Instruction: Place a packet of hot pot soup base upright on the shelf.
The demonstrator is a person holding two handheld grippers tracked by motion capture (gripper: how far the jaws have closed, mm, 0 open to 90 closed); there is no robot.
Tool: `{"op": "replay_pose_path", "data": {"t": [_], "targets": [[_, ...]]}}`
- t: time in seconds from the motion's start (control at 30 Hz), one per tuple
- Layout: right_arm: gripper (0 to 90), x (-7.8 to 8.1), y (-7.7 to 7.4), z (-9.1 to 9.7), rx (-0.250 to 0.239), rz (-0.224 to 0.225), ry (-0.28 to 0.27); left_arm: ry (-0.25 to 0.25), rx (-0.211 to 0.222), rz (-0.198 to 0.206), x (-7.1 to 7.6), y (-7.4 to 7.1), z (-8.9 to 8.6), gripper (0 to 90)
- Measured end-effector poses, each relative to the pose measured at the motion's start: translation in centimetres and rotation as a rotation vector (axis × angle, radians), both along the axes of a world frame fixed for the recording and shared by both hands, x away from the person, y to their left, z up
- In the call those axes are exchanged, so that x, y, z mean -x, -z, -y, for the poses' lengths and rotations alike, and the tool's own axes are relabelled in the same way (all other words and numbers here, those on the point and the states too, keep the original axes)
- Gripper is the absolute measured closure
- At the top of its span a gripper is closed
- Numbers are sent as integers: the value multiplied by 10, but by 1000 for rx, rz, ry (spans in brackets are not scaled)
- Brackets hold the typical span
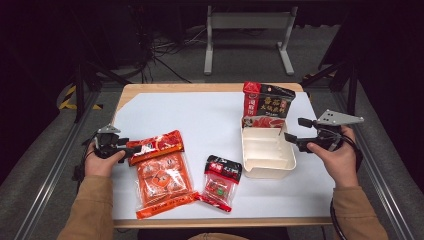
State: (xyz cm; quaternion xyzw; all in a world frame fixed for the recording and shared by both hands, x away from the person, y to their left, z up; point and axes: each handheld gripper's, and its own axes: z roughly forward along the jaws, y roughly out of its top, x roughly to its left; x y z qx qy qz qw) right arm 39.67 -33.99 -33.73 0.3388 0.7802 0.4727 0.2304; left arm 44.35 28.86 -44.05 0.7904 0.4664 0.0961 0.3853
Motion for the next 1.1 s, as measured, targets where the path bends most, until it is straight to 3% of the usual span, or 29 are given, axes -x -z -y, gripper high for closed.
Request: {"op": "replay_pose_path", "data": {"t": [0.03, 0.2, 0.33, 0.7, 0.87, 1.1], "targets": [[223, 0, 0, 0, 0, -1, 1, -1, 7, -15, 0, 0, 0, 314], [223, 0, 1, 0, 1, -4, 4, 10, 31, -14, 1, -1, -1, 368], [223, -1, 2, 0, 4, -7, 2, 33, 81, -27, 3, -3, 0, 411], [220, -2, 4, -4, 11, -18, -5, 64, 49, -79, 2, 4, 5, 503], [215, -2, 4, -5, 6, -24, -8, 33, 42, -113, 1, 8, 2, 627], [215, -3, 6, -6, 11, -26, -12, 29, 97, -138, 2, 8, -2, 833]]}}
